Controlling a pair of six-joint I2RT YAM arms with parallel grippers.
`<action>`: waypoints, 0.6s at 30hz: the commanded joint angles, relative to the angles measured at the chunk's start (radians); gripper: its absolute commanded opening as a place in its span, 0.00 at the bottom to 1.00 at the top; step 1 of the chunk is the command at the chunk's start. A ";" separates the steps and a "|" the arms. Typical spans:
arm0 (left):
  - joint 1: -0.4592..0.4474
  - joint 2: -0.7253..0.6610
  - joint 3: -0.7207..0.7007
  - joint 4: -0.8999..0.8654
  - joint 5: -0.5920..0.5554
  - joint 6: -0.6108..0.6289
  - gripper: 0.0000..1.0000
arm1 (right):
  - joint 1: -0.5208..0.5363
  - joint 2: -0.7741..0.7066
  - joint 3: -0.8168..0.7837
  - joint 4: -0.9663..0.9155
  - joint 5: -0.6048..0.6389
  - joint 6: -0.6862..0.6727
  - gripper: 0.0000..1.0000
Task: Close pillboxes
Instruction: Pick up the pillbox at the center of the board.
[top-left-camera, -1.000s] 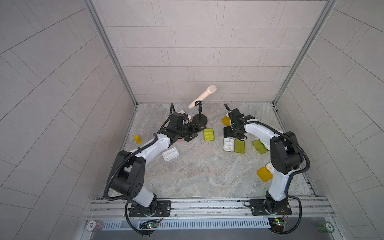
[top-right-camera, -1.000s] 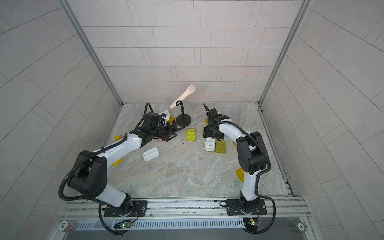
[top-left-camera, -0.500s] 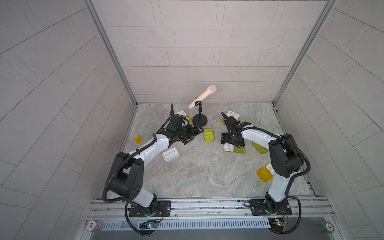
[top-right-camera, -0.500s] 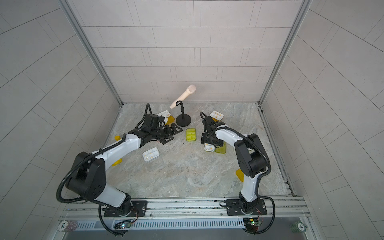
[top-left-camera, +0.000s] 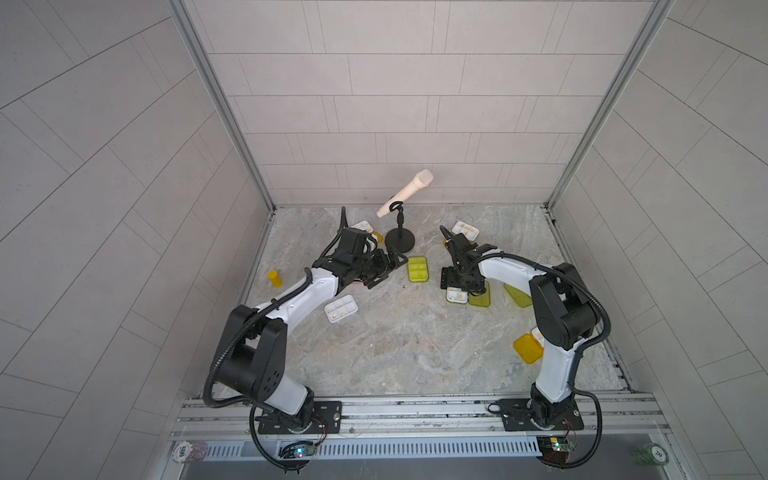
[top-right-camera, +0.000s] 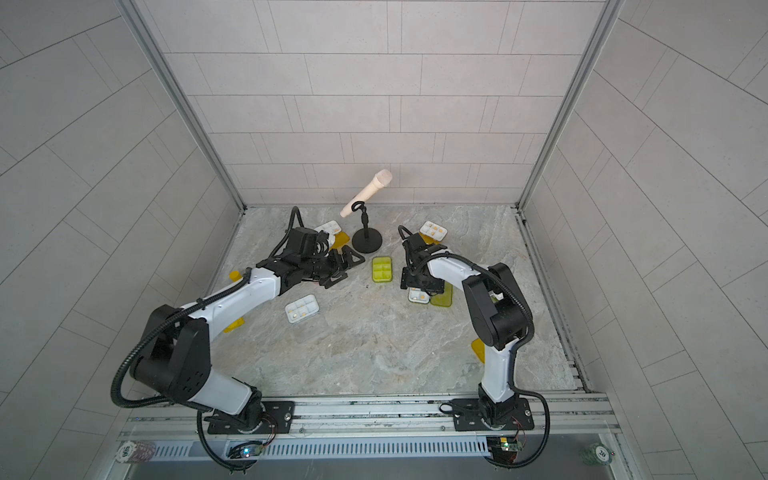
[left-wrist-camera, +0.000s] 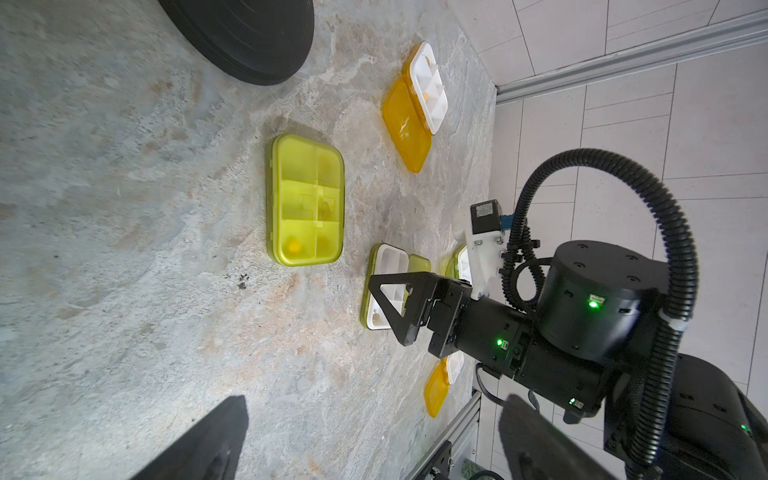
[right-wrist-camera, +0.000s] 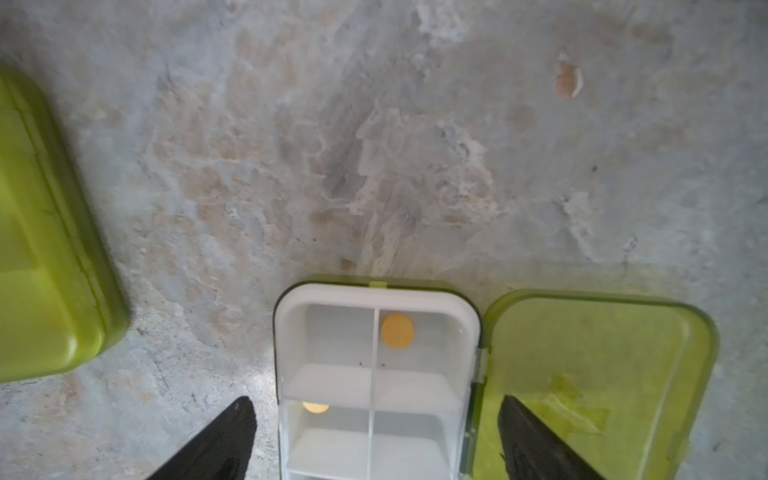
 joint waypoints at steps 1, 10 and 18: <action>0.003 -0.023 0.021 0.015 0.014 -0.003 0.99 | 0.007 0.011 0.018 -0.012 0.018 0.018 0.91; 0.003 -0.022 0.018 0.030 0.022 -0.010 0.98 | 0.010 0.021 0.017 -0.014 0.029 0.012 0.85; 0.003 -0.022 0.017 0.036 0.027 -0.012 0.98 | 0.014 0.013 0.012 -0.017 0.041 0.009 0.83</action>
